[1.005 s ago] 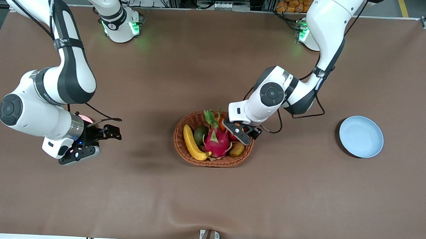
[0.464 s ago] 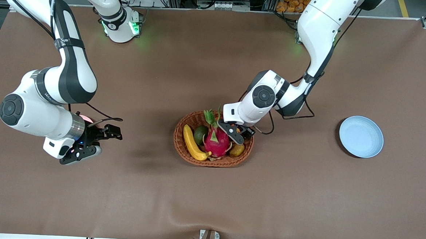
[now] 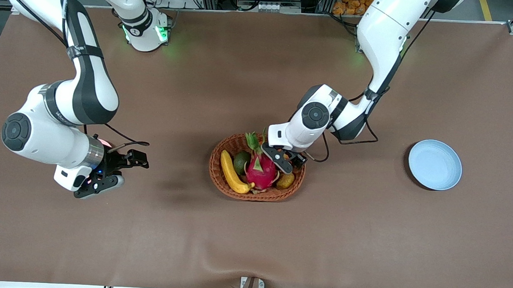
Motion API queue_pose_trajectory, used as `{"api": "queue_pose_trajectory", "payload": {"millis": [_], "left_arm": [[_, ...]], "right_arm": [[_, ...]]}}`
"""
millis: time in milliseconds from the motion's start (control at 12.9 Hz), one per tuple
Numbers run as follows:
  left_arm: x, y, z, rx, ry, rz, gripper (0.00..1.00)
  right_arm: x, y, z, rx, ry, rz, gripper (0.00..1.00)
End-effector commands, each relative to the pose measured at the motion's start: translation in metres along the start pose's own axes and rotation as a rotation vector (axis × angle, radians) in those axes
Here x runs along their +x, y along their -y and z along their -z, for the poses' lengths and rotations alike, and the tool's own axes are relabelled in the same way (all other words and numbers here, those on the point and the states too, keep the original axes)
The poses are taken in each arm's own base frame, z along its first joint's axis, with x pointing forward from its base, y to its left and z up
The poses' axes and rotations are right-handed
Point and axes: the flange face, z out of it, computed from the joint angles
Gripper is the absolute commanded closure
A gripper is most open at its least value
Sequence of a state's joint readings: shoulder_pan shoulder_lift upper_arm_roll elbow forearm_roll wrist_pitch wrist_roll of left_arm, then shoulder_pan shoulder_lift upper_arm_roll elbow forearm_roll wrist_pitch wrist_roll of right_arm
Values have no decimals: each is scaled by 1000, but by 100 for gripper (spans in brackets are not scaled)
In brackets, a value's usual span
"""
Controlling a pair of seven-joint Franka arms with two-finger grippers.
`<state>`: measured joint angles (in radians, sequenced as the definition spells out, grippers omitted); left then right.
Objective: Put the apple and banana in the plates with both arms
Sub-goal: 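Lower the left gripper onto the red apple and close it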
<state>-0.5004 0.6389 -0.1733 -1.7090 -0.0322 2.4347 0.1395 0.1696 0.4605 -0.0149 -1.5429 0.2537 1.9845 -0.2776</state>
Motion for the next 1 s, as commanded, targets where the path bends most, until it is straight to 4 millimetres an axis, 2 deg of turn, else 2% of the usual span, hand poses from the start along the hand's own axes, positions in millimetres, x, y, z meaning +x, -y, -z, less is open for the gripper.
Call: {"api": "queue_pose_trajectory", "payload": {"millis": [0,541,618,696,928], "left_arm": [[-1,2,-1,31,-7,-24,0],[-1,4,-10,43,-18,-39,0],[0,3,-10,48,-17,-47,5],[0,3,-10,48,-17,-45,14],[-1,8,-1,52,-19,-40,59]], "right_arm": [[5,2,-2,10,-9,9,0],[6,5,-2,11,-11,9,0],[6,6,-2,11,-11,9,0],[6,7,-3,11,-10,9,0],[6,7,-3,9,-10,9,0]]}}
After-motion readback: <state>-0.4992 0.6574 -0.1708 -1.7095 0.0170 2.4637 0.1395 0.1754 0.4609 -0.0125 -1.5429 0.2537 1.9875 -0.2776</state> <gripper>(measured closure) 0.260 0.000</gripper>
